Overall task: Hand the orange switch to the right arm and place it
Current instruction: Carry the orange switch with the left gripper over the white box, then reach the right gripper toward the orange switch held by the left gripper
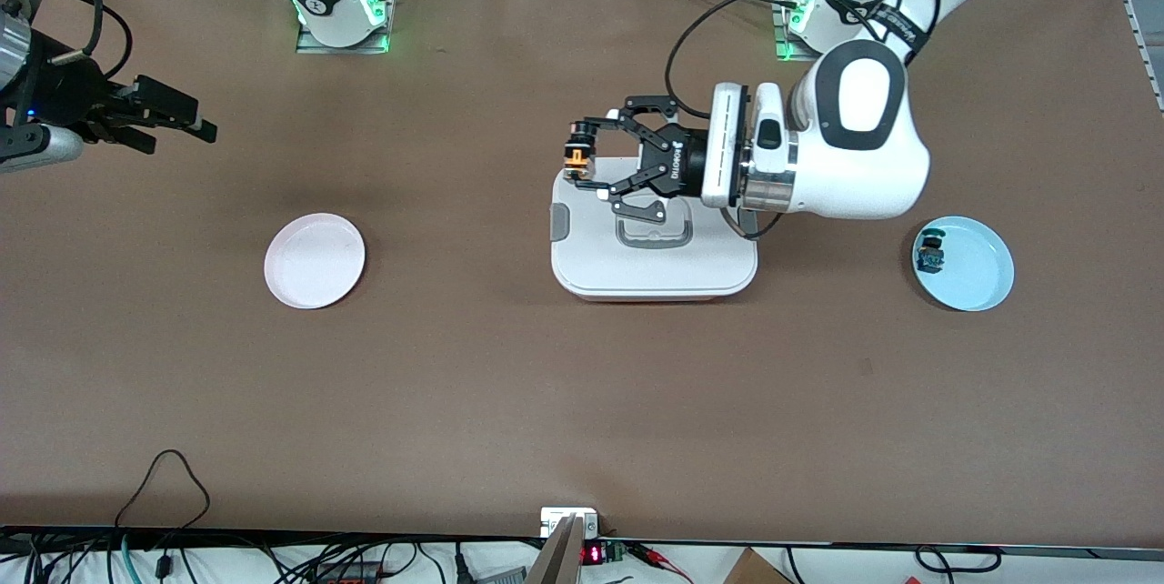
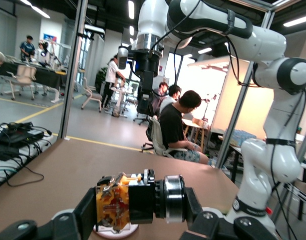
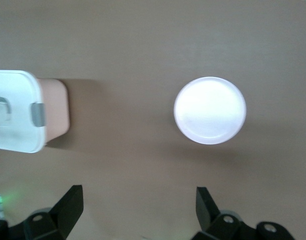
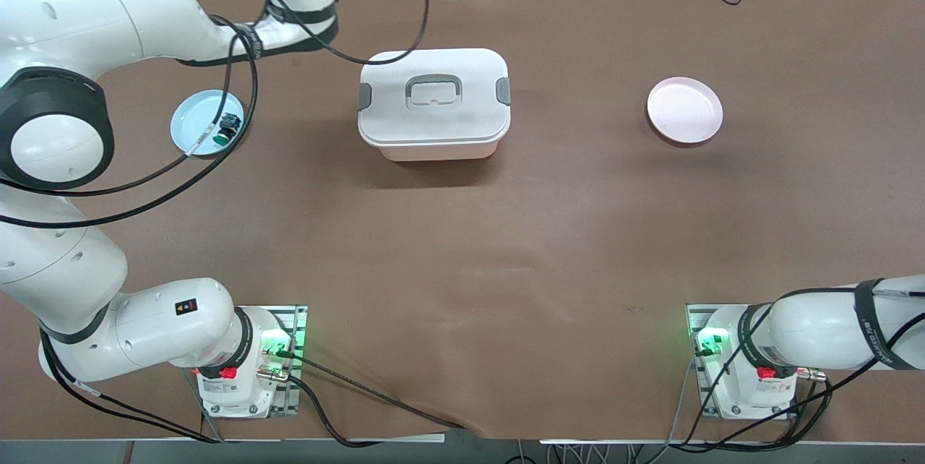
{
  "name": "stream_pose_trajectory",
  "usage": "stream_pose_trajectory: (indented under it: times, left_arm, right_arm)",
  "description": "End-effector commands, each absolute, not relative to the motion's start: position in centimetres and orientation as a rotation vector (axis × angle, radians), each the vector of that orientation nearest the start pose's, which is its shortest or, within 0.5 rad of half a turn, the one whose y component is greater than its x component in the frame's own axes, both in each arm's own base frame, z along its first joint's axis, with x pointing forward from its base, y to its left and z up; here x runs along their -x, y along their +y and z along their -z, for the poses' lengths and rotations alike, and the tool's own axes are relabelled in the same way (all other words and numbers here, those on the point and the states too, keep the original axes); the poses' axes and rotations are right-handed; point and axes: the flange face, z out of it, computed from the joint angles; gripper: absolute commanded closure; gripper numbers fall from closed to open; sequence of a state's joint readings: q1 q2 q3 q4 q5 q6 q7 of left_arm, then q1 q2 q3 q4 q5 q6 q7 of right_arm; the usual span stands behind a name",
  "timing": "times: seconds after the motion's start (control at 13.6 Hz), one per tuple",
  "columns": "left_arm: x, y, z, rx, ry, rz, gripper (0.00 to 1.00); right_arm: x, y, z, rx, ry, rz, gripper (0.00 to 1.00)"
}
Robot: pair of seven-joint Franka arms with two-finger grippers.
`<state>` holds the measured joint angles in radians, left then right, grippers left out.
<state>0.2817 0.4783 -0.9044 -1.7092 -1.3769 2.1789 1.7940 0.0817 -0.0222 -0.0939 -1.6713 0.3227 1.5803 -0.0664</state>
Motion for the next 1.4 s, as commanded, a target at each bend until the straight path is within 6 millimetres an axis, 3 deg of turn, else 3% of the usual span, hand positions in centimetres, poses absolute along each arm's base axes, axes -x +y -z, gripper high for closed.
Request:
stream_pose_trajectory:
  times: [0.0, 0.22, 0.44, 0.74, 1.33]
  left_arm:
    - [-56.7, -37.7, -44.4, -1.263, -1.072, -1.016, 0.98]
    - [-56.4, -38.3, -44.2, -1.247, -1.043, -1.032, 0.98]
    - [-56.4, -38.3, -44.1, -1.248, -1.047, -1.031, 0.98]
    - [-56.2, -38.2, -43.5, -1.244, -1.068, -1.046, 0.98]
    - [-56.0, -36.5, -42.0, -1.24, -1.108, -1.075, 0.98]
  right_arm:
    - [-55.1, 3.9, -59.8, 2.662, -0.11, -0.071, 0.0]
    - [-55.7, 5.7, -58.5, 2.454, -0.071, -0.115, 0.0]
    - [-56.4, 9.1, -57.6, 2.266, -0.046, -0.158, 0.0]
    - [-57.0, 12.4, -52.8, 1.958, 0.069, -0.276, 0.0]
    - [-58.9, 19.5, -45.8, 1.64, 0.202, -0.396, 0.0]
